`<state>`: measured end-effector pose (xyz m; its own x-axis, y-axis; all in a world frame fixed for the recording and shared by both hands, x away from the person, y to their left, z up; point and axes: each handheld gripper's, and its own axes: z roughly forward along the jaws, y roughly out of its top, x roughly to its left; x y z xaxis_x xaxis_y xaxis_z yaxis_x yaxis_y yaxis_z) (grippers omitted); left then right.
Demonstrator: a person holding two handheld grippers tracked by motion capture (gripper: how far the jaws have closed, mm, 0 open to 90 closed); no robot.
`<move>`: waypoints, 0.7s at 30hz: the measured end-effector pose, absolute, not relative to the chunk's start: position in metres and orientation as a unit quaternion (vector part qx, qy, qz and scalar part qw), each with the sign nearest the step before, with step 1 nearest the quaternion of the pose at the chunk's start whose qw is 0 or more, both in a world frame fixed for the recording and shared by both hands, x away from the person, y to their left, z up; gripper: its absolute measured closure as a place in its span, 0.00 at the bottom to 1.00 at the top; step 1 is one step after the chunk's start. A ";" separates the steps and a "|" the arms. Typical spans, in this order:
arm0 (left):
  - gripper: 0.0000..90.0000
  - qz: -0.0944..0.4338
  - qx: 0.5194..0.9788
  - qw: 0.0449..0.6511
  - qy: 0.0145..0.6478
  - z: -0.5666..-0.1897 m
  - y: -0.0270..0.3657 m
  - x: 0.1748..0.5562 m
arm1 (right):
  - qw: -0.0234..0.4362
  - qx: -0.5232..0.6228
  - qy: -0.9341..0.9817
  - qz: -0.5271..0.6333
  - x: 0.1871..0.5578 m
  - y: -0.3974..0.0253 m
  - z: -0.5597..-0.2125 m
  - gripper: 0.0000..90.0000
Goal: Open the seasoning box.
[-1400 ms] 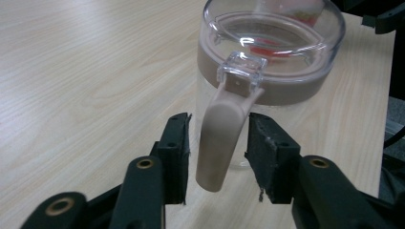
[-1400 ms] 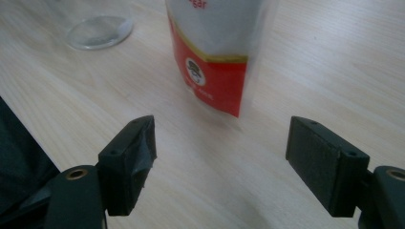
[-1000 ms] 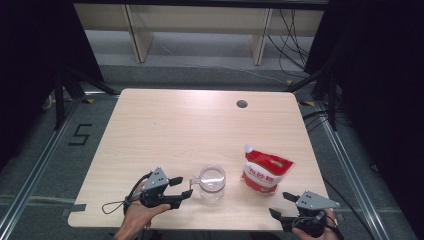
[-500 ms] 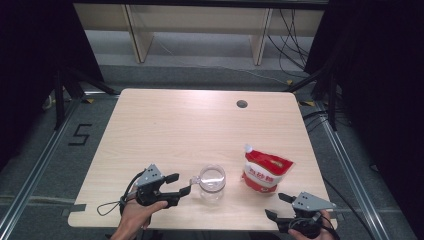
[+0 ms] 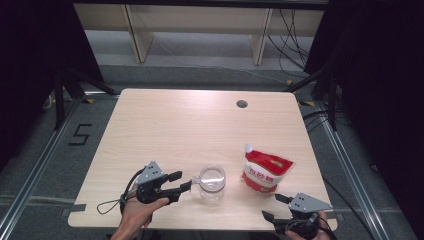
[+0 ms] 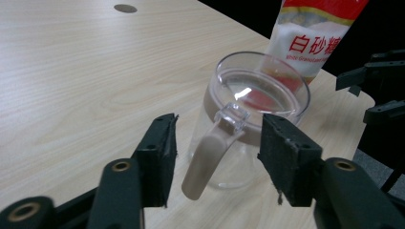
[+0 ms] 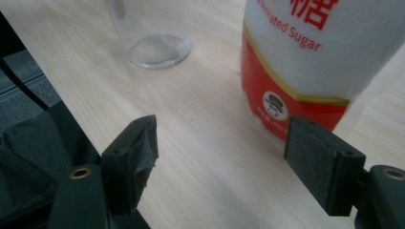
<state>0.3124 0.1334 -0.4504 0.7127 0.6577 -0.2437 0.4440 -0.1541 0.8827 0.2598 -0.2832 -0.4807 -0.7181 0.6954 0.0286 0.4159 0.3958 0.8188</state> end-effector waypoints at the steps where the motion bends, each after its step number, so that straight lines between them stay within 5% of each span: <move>1: 0.60 0.104 0.757 0.538 0.356 -0.449 0.133 0.313 | 0.161 0.338 0.819 0.436 0.260 -0.283 -0.481 0.32; 11: 0.81 0.128 0.765 0.535 0.335 -0.436 0.117 0.319 | 0.154 0.329 0.818 0.446 0.261 -0.272 -0.479 0.39; 21: 0.89 0.132 0.771 0.528 0.330 -0.440 0.111 0.319 | 0.164 0.292 0.829 0.447 0.263 -0.249 -0.476 0.50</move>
